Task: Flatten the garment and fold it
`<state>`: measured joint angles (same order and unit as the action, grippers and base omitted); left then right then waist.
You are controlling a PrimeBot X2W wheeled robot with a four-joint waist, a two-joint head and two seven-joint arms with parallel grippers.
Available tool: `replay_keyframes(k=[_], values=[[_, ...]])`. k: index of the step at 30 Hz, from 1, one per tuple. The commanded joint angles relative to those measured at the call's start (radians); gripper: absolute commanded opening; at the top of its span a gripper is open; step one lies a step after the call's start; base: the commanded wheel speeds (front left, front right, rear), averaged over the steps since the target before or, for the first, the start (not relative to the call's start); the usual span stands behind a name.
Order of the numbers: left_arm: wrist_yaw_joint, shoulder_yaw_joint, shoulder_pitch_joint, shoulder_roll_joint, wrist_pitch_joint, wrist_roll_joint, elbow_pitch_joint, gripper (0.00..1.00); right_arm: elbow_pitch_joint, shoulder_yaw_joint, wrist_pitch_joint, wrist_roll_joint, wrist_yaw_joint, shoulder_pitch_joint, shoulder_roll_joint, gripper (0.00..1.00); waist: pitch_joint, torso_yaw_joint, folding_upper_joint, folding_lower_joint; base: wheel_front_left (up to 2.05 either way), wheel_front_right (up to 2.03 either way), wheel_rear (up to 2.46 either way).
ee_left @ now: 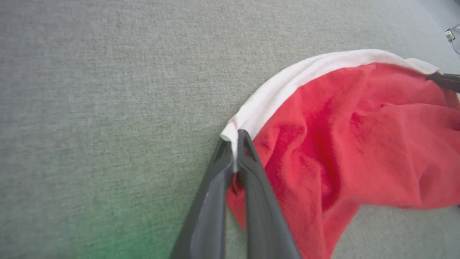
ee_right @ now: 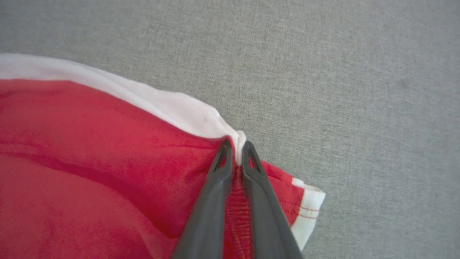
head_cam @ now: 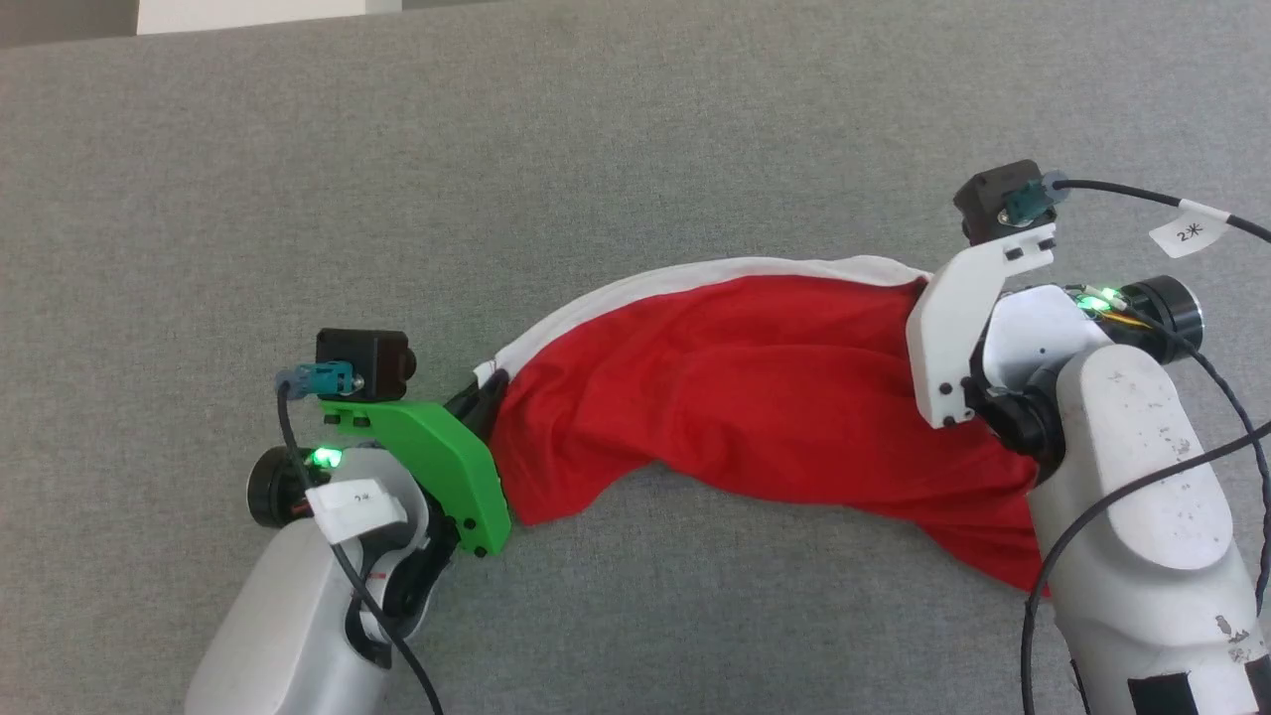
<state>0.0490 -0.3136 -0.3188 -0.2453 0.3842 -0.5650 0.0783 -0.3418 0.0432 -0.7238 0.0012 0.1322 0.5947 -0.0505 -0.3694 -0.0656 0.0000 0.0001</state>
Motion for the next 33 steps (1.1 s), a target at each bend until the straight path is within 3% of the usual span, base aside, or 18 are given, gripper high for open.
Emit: replay_keyframes(k=[1, 7, 14, 20, 25, 33], values=[[-0.006, -0.003, 0.006, 0.006, -0.01, -0.008, 0.003, 0.0, 0.0, 0.007, 0.014, 0.008, -0.002, 0.016, -0.001, 0.0, 0.008, -0.001, 0.0, -0.0001, 0.0, 0.0, 0.0], [-0.027, 0.032, -0.047, 0.009, -0.032, -0.048, -0.021, 0.0, 0.04, 0.001, 0.021, 0.082, -0.002, 0.061, -0.004, 0.0, 0.028, 0.005, 0.0, -0.0001, 0.0, 0.0, 0.0], [-0.051, 0.105, -0.307, -0.096, 0.019, -0.034, 0.002, 0.0, 0.064, -0.105, -0.053, 0.227, -0.002, 0.284, -0.001, 0.0, -0.002, 0.015, 0.0, -0.0001, 0.0, 0.0, 0.0], [-0.079, 0.128, -0.624, -0.169, 0.039, 0.018, 0.133, 0.0, 0.005, -0.135, -0.054, 0.306, -0.002, 0.544, 0.0, 0.0, -0.045, 0.025, 0.0, -0.0001, 0.0, 0.0, 0.0], [-0.072, 0.152, -0.847, -0.182, 0.026, 0.034, 0.248, 0.0, -0.121, -0.152, 0.076, 0.367, -0.002, 0.756, 0.0, 0.0, -0.068, 0.023, 0.0, -0.0001, 0.0, 0.0, 0.0], [-0.058, 0.172, -1.065, -0.202, -0.122, 0.094, 0.321, 0.0, -0.335, -0.095, 0.378, 0.409, -0.002, 1.003, 0.0, 0.0, -0.097, 0.028, 0.0, -0.0001, 0.0, 0.0, 0.0]])
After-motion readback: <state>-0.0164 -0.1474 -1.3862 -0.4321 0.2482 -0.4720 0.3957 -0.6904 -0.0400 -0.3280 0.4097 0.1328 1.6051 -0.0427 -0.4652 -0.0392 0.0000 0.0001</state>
